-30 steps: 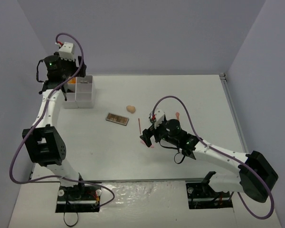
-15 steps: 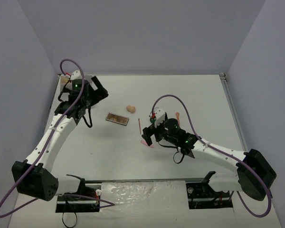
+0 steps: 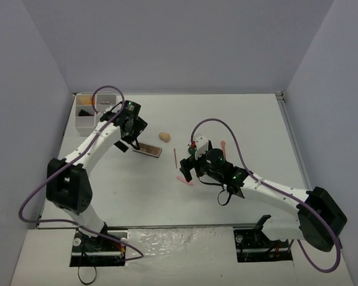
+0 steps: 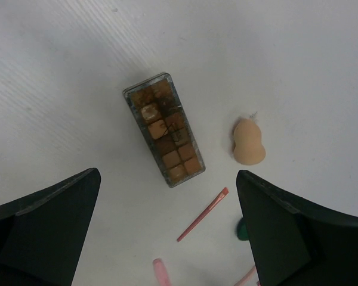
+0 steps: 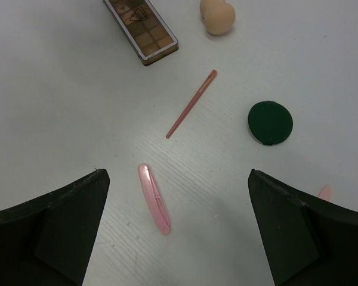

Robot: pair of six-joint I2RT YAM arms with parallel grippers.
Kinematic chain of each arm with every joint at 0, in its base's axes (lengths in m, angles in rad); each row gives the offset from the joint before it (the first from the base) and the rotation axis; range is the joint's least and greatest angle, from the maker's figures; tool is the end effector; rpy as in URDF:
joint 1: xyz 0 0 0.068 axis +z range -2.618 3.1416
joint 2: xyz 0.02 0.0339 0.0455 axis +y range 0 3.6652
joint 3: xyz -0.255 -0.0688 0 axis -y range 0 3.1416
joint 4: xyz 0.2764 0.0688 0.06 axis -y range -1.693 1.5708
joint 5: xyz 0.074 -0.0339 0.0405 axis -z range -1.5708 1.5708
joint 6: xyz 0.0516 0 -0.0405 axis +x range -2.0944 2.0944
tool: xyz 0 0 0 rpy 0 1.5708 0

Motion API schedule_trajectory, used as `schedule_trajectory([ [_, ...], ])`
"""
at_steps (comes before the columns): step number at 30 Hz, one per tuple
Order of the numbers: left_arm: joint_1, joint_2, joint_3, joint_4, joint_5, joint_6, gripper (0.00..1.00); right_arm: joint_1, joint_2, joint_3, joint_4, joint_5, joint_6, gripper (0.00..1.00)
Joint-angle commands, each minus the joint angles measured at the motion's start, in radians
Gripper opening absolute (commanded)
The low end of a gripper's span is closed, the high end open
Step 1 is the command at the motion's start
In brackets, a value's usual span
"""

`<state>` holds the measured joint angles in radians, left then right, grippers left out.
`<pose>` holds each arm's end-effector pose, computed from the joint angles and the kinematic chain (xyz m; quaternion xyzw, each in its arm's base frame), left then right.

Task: Organize the makeup

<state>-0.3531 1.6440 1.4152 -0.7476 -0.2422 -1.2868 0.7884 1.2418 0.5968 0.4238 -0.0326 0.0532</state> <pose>0.3711 -0.1236 0.2608 -0.4588 0.8317 -0.1337 0.2828 0.2223 0.2261 0.2090 -0.2901 0.7249 0.2668 0.5650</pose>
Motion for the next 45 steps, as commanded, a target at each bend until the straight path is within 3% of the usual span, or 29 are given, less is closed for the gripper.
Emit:
schedule_trajectory([
  [1,-0.01,0.164,0.194,-0.171,-0.001,-0.157,0.97,-0.006,-0.003,0.053,0.04,0.055,0.007,0.99],
  [10,-0.009,0.302,0.284,-0.197,-0.017,-0.247,0.97,-0.009,-0.013,0.049,0.043,0.059,0.011,0.99],
  [17,0.018,0.376,0.265,-0.198,0.009,-0.303,0.96,-0.007,-0.016,0.047,0.041,0.06,0.011,0.99],
  [24,0.059,0.387,0.205,-0.11,0.038,-0.327,0.91,-0.008,-0.016,0.049,0.038,0.059,0.01,0.99],
  [39,0.069,0.456,0.212,-0.101,0.06,-0.33,0.88,-0.007,-0.002,0.057,0.029,0.059,0.008,0.99],
  [45,0.068,0.466,0.215,-0.129,0.055,-0.335,0.82,-0.006,-0.009,0.055,0.03,0.063,0.008,0.99],
])
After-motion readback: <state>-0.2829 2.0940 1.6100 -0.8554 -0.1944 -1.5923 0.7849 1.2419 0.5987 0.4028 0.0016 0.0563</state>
